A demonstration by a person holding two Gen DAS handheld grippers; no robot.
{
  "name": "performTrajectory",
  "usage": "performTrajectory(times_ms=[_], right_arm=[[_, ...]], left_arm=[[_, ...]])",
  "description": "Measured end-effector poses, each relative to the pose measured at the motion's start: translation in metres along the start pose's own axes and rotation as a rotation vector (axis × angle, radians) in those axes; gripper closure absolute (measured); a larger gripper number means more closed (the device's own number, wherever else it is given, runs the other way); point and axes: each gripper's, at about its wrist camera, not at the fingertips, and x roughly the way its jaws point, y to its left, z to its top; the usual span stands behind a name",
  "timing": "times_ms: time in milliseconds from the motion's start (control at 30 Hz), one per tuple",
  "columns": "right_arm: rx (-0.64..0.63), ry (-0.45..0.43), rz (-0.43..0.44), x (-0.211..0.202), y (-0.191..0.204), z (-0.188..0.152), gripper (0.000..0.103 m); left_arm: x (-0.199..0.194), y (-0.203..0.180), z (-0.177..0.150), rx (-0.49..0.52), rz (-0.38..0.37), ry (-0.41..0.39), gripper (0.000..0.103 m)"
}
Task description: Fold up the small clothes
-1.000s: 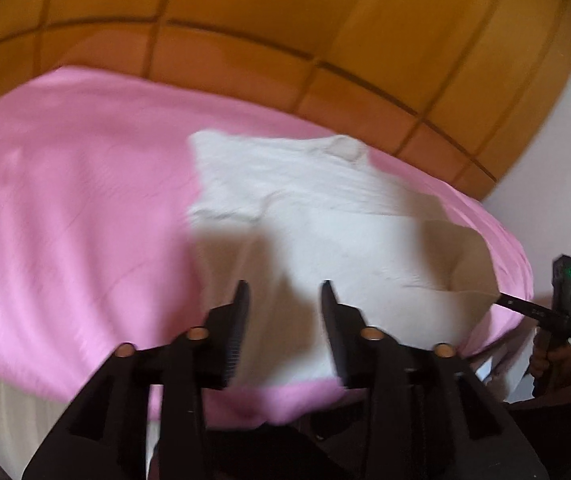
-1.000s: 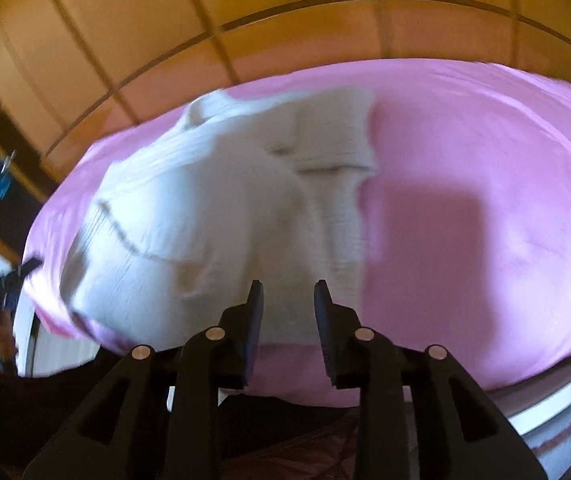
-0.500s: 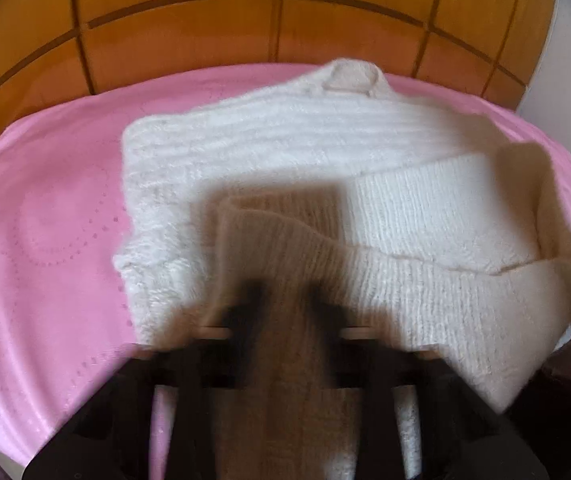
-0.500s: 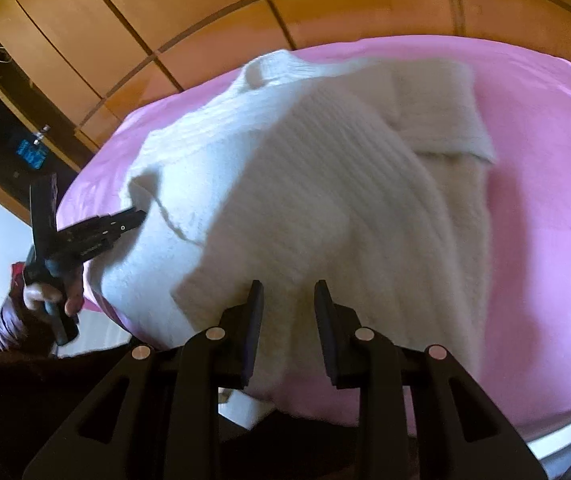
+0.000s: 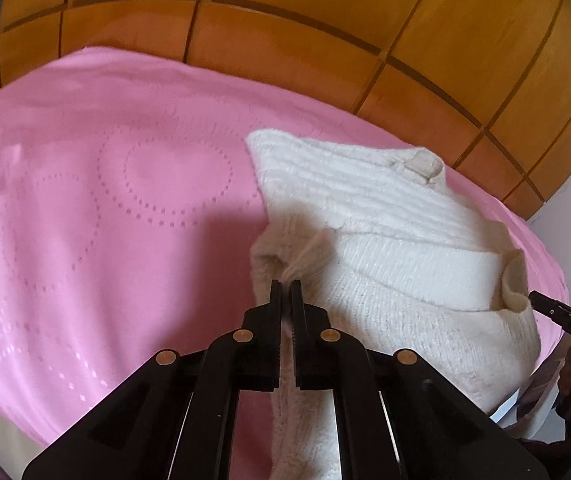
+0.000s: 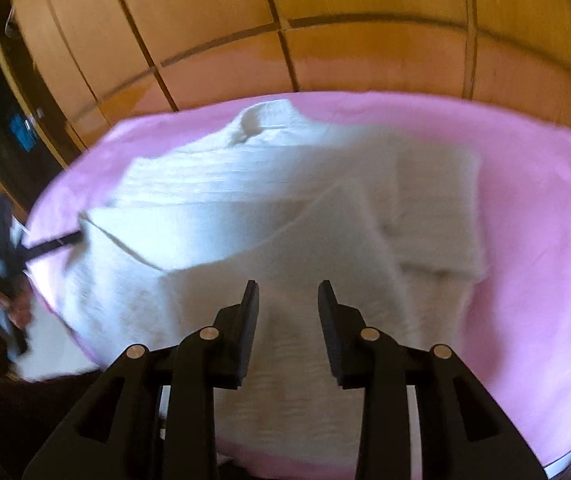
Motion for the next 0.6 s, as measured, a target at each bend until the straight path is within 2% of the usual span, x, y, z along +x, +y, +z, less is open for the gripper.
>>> performTrajectory(times_ms=[100, 133, 200, 333, 467, 600], right_arm=[[-0.057, 0.017, -0.055, 0.01, -0.002, 0.004, 0.07], [-0.075, 0.013, -0.088, 0.017, -0.001, 0.007, 0.066], [-0.104, 0.007, -0.141, 0.028, -0.001, 0.011, 0.052], [-0.147, 0.07, -0.178, 0.063, -0.003, 0.006, 0.052], [-0.099, 0.029, -0.203, 0.052, -0.01, 0.007, 0.096], [-0.048, -0.04, -0.216, 0.012, -0.021, 0.007, 0.097]], left_arm=[[0.003, -0.005, -0.002, 0.009, 0.006, 0.003, 0.1], [0.001, -0.006, -0.003, 0.013, 0.008, -0.001, 0.1], [-0.001, -0.006, -0.005, 0.012, 0.005, -0.007, 0.1], [-0.012, -0.006, -0.006, 0.006, -0.015, -0.031, 0.1], [-0.03, -0.004, -0.011, -0.001, -0.028, -0.054, 0.1], [-0.055, -0.006, -0.012, -0.01, -0.077, -0.104, 0.1]])
